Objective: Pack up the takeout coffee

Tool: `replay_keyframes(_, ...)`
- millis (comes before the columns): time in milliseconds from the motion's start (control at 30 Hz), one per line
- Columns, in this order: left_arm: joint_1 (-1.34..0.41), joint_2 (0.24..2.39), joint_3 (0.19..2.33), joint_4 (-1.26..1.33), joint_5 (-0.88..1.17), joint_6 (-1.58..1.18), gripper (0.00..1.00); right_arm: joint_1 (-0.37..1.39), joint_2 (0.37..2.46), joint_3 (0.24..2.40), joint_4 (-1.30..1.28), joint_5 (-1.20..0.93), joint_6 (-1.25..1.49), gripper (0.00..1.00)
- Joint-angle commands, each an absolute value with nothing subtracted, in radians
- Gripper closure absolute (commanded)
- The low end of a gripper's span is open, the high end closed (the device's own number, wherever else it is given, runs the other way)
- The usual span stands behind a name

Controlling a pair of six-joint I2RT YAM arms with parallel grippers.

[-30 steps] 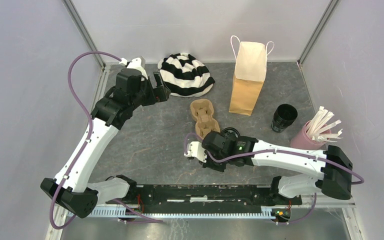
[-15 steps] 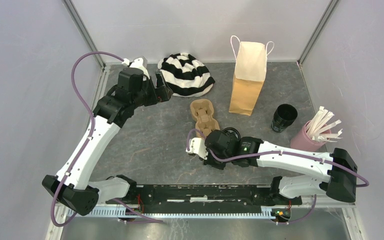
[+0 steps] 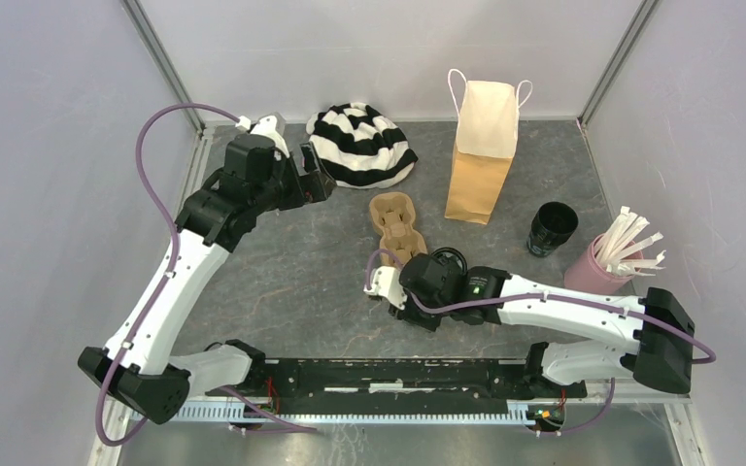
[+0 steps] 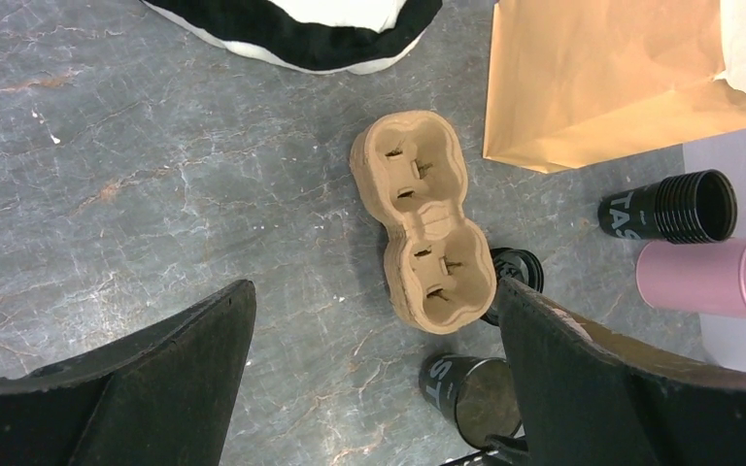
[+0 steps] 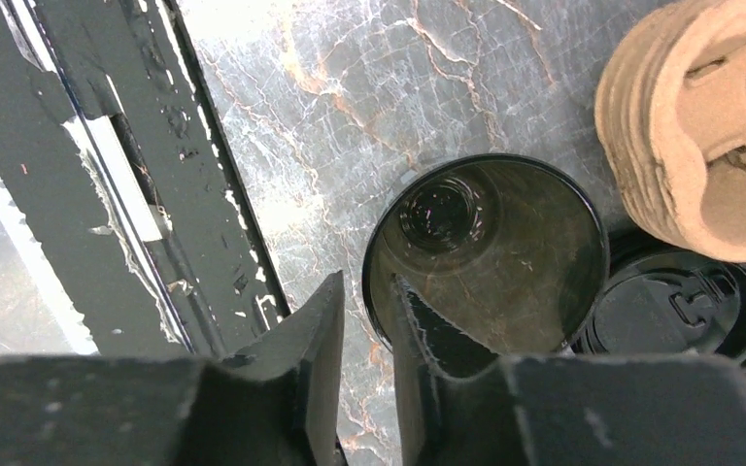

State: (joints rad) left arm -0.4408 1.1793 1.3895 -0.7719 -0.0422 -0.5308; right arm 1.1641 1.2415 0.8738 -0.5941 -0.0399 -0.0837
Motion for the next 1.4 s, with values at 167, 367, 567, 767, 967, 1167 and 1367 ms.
replay_keyframes(167, -0.445, 1.128, 1.372, -0.76, -0.013, -0.593, 0.0, 1.142, 1.174, 1.196, -0.773, 0.172, 0.051, 0.47)
replay_keyframes(367, -0.446, 1.126, 1.366, -0.745, -0.005, -0.606, 0.0, 0.802, 1.091, 1.059, -0.792, 0.322, 0.208, 0.5)
replay_keyframes(567, -0.446, 1.136, 1.364, -0.746, 0.042, -0.625, 0.0, 0.576, 1.147, 0.841, -0.571, 0.248, 0.2, 0.52)
replay_keyframes(767, -0.447, 1.158, 1.355, -0.74, 0.074, -0.624, 0.0, 0.548, 1.188, 0.753, -0.397, 0.264, 0.179, 0.54)
replay_keyframes(967, -0.446, 1.173, 1.373, -0.739, 0.083, -0.602, 0.0, 0.547, 1.219, 0.732, -0.302, 0.217, 0.16, 0.56)
replay_keyframes(1167, -0.446, 1.19, 1.385, -0.747, 0.078, -0.585, 0.0, 0.548, 1.291, 0.756, -0.259, 0.224, 0.132, 0.6)
replay_keyframes(1367, -0.445, 1.21, 1.411, -0.755, 0.069, -0.567, 0.0, 0.548, 1.332, 0.773, -0.242, 0.207, 0.121, 0.64)
